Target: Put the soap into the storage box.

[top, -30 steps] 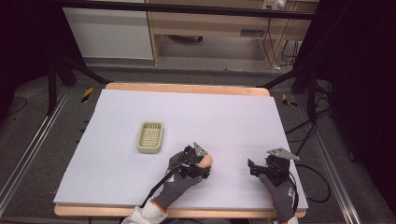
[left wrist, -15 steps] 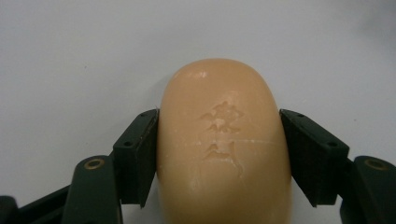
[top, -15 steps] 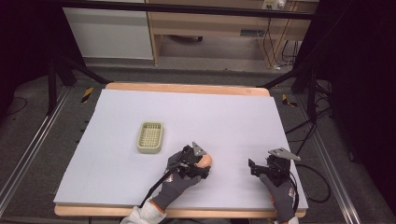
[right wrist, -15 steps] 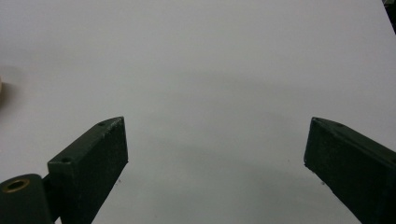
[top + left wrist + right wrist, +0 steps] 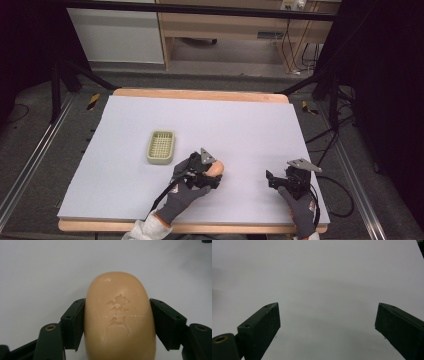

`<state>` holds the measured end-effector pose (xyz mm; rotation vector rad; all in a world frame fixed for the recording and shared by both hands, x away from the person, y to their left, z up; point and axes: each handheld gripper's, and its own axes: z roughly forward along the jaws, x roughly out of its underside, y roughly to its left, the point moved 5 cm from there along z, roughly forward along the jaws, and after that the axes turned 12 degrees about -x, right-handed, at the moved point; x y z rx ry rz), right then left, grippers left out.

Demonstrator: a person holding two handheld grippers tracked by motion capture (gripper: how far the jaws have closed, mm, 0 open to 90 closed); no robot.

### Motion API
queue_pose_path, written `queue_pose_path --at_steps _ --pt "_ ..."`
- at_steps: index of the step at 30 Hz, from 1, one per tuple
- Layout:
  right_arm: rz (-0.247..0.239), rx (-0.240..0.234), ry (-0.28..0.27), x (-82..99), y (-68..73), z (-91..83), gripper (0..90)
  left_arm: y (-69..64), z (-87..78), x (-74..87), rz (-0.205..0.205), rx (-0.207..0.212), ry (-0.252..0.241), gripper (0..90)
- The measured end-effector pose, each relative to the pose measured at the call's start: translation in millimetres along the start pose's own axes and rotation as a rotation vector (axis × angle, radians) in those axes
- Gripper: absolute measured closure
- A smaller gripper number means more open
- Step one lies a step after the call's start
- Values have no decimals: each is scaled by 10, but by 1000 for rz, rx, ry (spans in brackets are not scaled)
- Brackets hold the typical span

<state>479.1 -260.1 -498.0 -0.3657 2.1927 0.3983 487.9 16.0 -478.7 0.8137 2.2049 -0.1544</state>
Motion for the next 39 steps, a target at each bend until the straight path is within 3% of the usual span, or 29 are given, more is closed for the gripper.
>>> queue_pose_path --at_steps 19,27,33,39 --pt "0 1 1 4 5 5 65 236 -204 91 -27 -1 -20 317" --pt "1 2 -1 9 -1 -9 65 391 -286 160 -58 -20 -24 317" --pt "-4 2 -1 8 8 -9 65 555 -387 152 -109 -37 -51 317" --pt "0 1 -2 9 9 -11 65 664 -421 162 -124 -54 -54 317"
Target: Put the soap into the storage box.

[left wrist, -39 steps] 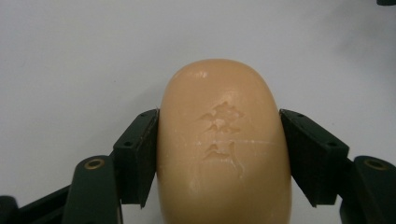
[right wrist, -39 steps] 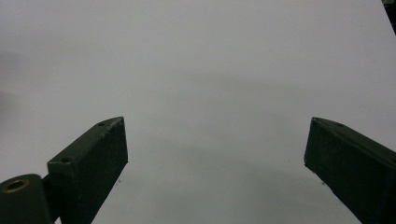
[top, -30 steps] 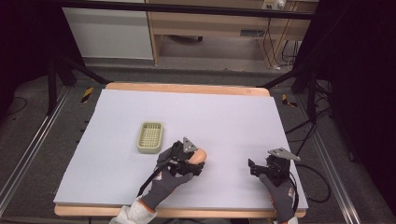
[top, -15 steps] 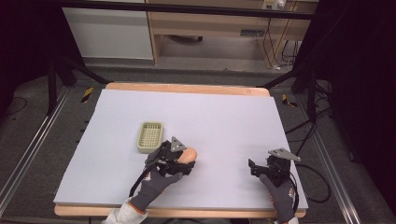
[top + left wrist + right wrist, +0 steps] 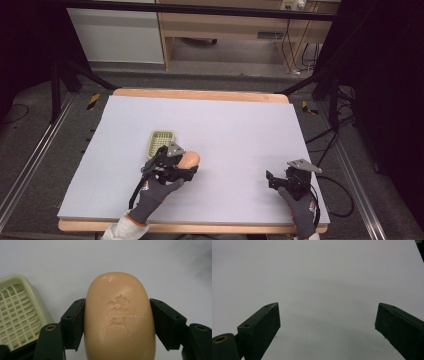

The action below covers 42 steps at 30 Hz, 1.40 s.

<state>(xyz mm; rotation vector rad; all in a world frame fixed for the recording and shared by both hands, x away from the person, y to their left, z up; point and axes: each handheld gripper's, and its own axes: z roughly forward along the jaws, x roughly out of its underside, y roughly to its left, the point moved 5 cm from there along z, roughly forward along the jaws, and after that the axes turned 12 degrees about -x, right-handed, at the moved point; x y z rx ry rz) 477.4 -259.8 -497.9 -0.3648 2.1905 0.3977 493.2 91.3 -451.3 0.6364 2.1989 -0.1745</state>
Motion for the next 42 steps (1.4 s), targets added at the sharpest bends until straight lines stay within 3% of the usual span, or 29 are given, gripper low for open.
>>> queue_pose_path --at_steps 19,42 --pt "-1 3 1 3 4 5 65 303 -67 -122 -59 -37 -37 318" --pt "-5 2 3 -1 2 14 65 661 10 -170 -110 -90 -30 318"
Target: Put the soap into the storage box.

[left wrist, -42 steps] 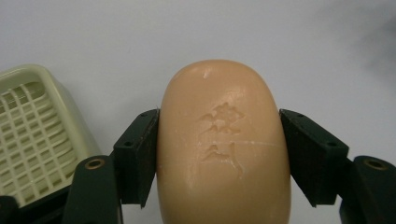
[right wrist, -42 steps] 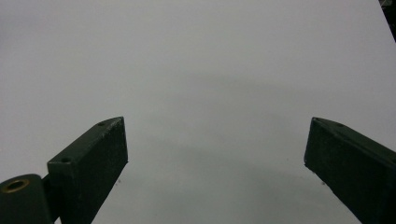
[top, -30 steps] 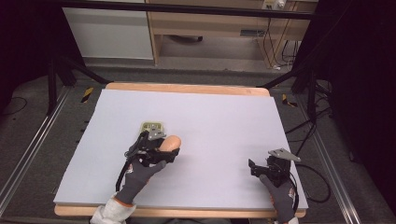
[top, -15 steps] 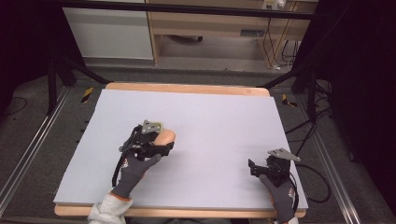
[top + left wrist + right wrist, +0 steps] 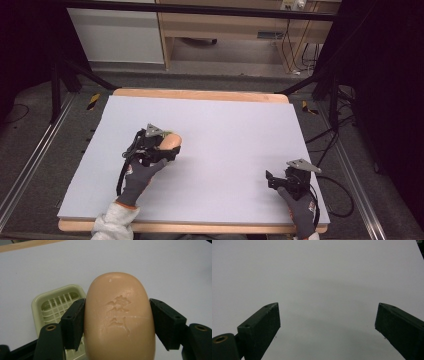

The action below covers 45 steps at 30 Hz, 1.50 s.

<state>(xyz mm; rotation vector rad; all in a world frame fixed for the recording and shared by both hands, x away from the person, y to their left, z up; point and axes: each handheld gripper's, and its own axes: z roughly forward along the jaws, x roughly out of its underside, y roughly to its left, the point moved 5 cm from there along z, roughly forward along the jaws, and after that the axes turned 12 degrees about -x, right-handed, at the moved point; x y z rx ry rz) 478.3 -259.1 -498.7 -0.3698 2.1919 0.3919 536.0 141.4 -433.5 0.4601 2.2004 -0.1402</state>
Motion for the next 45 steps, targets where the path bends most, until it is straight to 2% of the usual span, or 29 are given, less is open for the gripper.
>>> queue_pose_path --at_steps 18,45 --pt "2 -3 -1 -1 1 5 65 145 123 -9 -35 -19 11 318" --pt "0 -1 4 -1 11 32 65 420 379 109 -60 -74 58 319"
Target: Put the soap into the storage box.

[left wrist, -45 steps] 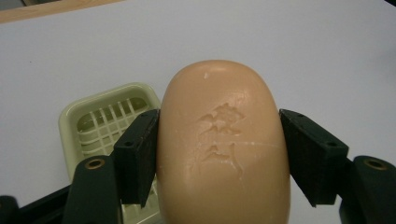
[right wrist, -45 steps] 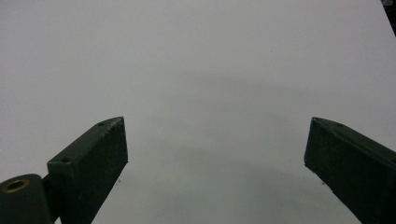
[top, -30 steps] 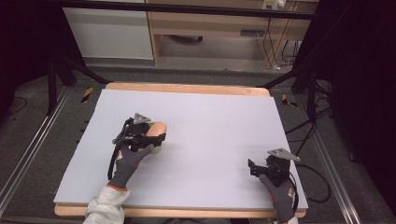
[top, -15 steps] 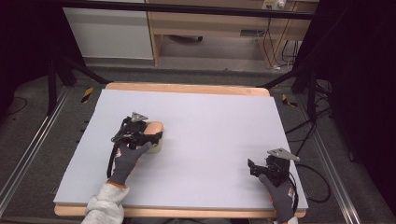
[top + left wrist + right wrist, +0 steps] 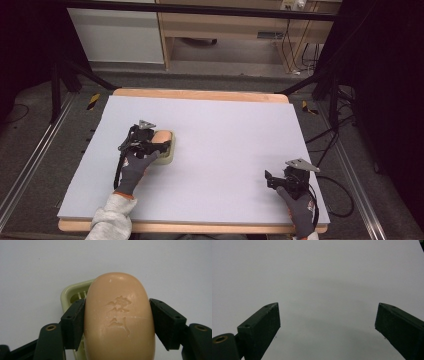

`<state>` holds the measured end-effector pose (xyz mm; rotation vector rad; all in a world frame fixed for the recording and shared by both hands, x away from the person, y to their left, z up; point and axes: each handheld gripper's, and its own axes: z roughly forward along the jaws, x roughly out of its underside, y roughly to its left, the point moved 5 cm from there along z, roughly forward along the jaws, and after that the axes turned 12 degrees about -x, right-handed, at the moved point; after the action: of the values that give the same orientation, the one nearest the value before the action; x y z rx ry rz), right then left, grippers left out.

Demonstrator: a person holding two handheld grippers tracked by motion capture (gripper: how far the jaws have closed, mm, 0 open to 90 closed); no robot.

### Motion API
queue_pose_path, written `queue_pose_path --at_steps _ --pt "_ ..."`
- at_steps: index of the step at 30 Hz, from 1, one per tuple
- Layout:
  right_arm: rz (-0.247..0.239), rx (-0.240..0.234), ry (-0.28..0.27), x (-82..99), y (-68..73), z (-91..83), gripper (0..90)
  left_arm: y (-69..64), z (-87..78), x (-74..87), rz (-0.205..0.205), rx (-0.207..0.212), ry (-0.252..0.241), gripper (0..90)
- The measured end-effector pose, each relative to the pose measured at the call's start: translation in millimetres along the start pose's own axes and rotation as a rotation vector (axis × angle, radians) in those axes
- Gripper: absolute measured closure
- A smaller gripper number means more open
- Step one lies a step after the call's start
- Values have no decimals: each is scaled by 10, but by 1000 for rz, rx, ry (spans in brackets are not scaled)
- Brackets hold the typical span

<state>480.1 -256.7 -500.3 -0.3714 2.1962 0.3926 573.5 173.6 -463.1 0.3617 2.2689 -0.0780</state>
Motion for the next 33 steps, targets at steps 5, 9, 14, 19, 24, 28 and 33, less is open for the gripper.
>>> queue_pose_path --at_steps 5,9,14,19,24,28,33 --pt "-2 -4 3 0 13 9 65 5 34 8 3 -3 4 318" --pt "-3 -1 1 -4 8 12 65 8 55 11 7 -3 3 318" --pt "-1 -2 2 -8 16 16 65 29 104 36 11 -10 19 318" --pt "-2 -2 1 -8 16 17 65 26 126 46 12 -11 24 318" --pt "-7 0 3 -7 15 17 65 21 150 53 18 -15 29 319" --pt "-7 1 3 -7 17 16 65 32 181 67 12 -16 33 318" --pt "-7 2 6 -5 17 20 65 24 199 82 14 -15 38 318"
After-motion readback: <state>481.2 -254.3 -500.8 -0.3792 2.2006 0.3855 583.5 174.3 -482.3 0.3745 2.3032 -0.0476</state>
